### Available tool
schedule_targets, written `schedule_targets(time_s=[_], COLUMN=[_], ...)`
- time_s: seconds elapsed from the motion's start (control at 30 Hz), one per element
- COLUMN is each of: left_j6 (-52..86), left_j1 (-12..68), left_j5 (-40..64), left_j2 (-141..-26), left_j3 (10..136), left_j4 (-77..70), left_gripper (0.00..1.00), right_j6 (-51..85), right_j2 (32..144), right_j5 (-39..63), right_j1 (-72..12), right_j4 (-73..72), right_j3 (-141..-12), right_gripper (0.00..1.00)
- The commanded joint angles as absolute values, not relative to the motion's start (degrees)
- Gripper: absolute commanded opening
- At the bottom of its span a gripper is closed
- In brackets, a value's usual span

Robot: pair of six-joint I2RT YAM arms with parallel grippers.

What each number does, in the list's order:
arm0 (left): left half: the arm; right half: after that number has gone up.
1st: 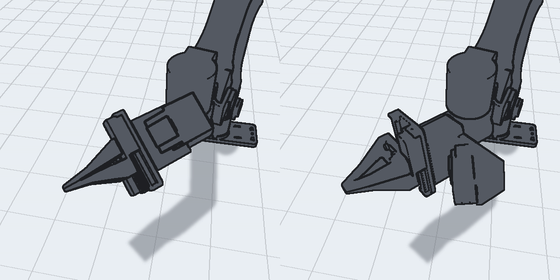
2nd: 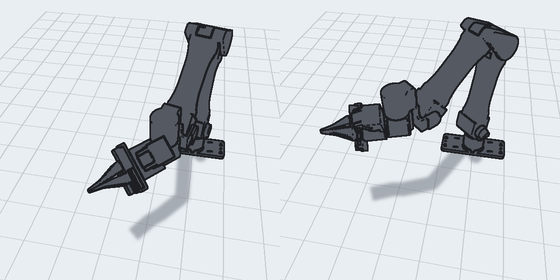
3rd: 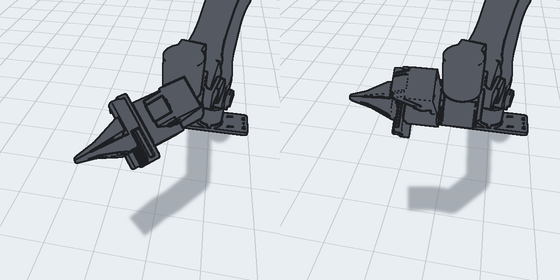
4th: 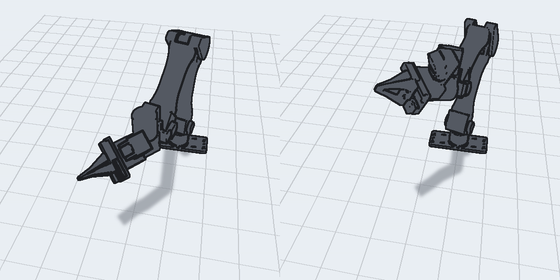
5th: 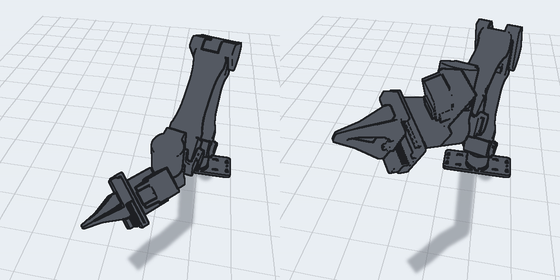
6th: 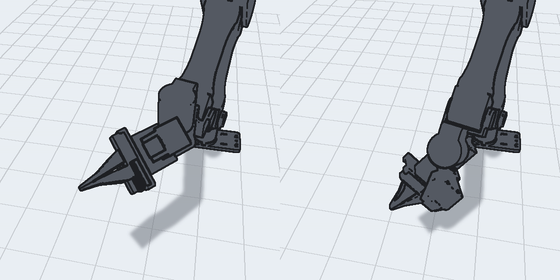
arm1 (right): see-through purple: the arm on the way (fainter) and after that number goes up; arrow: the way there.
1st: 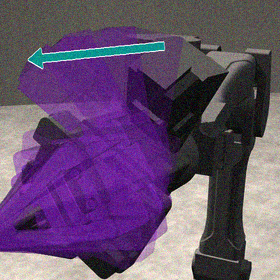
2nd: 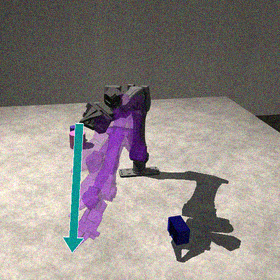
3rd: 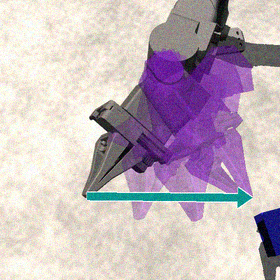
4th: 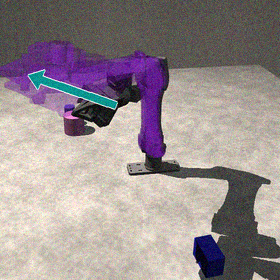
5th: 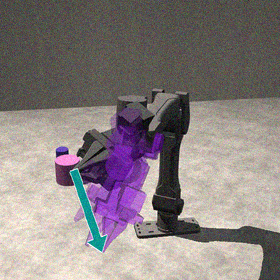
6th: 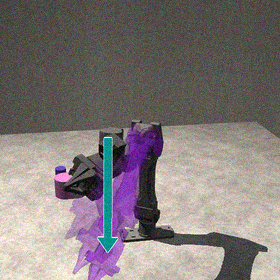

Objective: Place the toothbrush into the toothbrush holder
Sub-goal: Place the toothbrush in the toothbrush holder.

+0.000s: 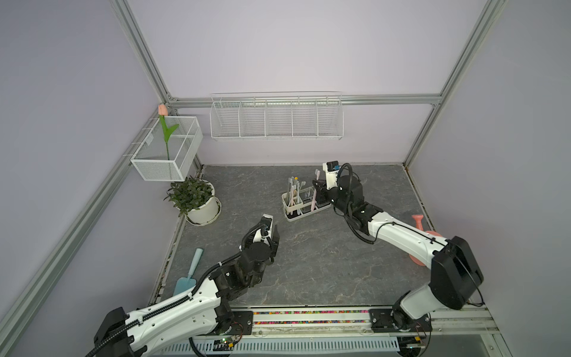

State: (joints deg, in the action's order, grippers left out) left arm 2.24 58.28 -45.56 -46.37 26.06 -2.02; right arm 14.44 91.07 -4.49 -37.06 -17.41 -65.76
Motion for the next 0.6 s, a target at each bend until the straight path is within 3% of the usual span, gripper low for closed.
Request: schedule_targets(time_s=[0.0,0.57], left_j6=[2.83,5.96], left_j1=[56.77,54.03], left_j5=[-48.07,-45.15], left_j2=[-45.64,-45.72], left_j3=[23.74,21.45], left_j4=[-6.54,-6.24], left_gripper=[0.59,0.61], right_j6=[10.65,12.02], right_j2=[94.76,105.59], right_j5=[-3.47,-2.64], right_j1=[-38.05,-39.43], right_j4=[-22.66,-28.87], right_j3=[-70.25,-74.35], right_gripper=[0.07,0.07])
